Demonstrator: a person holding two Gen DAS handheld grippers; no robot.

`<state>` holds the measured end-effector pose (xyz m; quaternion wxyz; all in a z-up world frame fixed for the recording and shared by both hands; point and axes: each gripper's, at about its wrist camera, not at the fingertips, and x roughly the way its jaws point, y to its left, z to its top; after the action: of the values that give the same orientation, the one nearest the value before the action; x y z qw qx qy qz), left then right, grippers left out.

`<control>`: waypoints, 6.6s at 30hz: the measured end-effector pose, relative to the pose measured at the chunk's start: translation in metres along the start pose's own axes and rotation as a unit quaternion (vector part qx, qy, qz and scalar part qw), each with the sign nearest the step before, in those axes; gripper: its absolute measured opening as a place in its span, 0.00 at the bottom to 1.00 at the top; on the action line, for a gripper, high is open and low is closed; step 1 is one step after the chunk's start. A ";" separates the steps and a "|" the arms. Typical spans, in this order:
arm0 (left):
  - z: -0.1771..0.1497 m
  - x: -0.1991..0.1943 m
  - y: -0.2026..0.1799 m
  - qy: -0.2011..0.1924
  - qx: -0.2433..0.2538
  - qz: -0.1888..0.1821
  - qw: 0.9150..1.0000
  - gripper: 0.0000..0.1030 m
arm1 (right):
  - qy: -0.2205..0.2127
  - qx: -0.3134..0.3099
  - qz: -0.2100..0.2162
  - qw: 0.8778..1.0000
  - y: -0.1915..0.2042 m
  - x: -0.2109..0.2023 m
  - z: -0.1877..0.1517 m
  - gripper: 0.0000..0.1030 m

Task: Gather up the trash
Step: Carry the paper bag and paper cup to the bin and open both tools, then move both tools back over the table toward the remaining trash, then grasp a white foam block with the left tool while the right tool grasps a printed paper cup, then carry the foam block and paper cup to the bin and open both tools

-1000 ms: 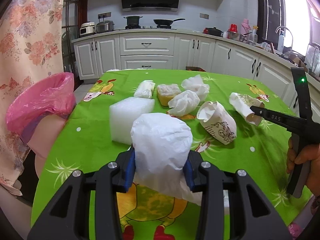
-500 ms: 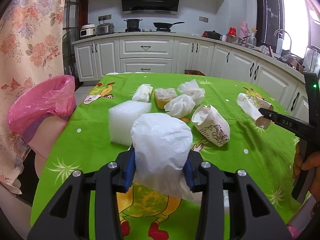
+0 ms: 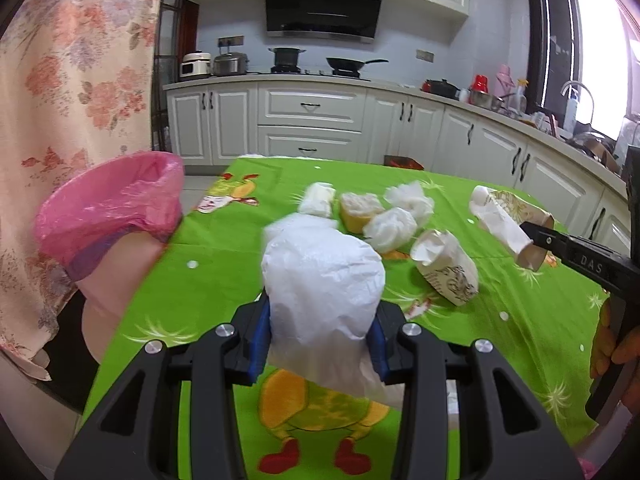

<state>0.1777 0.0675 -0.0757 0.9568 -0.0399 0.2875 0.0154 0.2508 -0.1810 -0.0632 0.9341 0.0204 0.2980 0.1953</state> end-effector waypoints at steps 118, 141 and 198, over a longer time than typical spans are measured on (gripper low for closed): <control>0.037 0.023 0.015 0.020 -0.031 0.060 0.998 0.95 | 0.031 -0.054 -0.013 0.998 0.015 0.005 -0.017 0.72; 0.022 0.075 0.029 0.067 -0.022 0.045 0.996 0.95 | 0.105 -0.028 0.002 0.994 0.027 0.102 -0.006 0.67; 0.012 -0.003 0.058 -0.003 -0.028 0.042 0.999 0.53 | 0.049 -0.108 0.042 0.992 0.116 0.045 0.005 0.65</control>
<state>0.1785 0.1267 -0.0678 0.9546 -0.0550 0.2859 0.0634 0.2466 -0.0564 -0.0656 0.9062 -0.0773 0.3193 0.2663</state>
